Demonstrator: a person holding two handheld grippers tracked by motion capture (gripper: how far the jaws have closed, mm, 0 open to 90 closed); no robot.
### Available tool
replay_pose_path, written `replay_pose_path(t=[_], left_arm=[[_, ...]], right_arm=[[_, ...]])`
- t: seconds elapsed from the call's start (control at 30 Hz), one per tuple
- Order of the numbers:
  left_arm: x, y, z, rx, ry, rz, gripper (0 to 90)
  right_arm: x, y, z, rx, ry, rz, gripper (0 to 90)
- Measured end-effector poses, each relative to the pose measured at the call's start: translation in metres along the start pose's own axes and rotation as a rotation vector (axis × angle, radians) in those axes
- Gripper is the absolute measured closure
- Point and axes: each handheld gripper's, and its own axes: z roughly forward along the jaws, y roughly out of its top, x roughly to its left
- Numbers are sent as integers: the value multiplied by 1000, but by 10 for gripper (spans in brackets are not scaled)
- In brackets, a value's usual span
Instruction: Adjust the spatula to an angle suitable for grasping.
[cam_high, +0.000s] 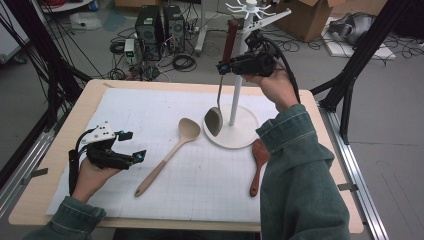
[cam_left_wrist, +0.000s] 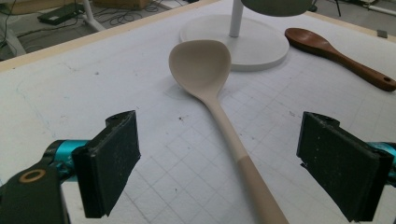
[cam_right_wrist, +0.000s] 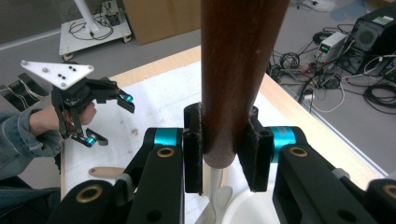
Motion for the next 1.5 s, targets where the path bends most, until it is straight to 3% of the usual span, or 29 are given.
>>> replay_pose_path(t=[0.27, 0.53, 1.17, 1.5], left_arm=[[0, 0, 0, -2, -5, -2, 135], [0, 0, 1, -4, -10, -2, 135], [-1, 1, 2, -4, -17, -1, 137], [-2, 2, 2, -2, -18, 4, 139]], right_arm=[[-11, 14, -8, 4, 16, 5, 736], [-26, 16, -10, 23, 53, 35, 735], [-39, 6, -16, 16, 72, 57, 733], [-42, -3, -23, -26, 58, 69, 726]])
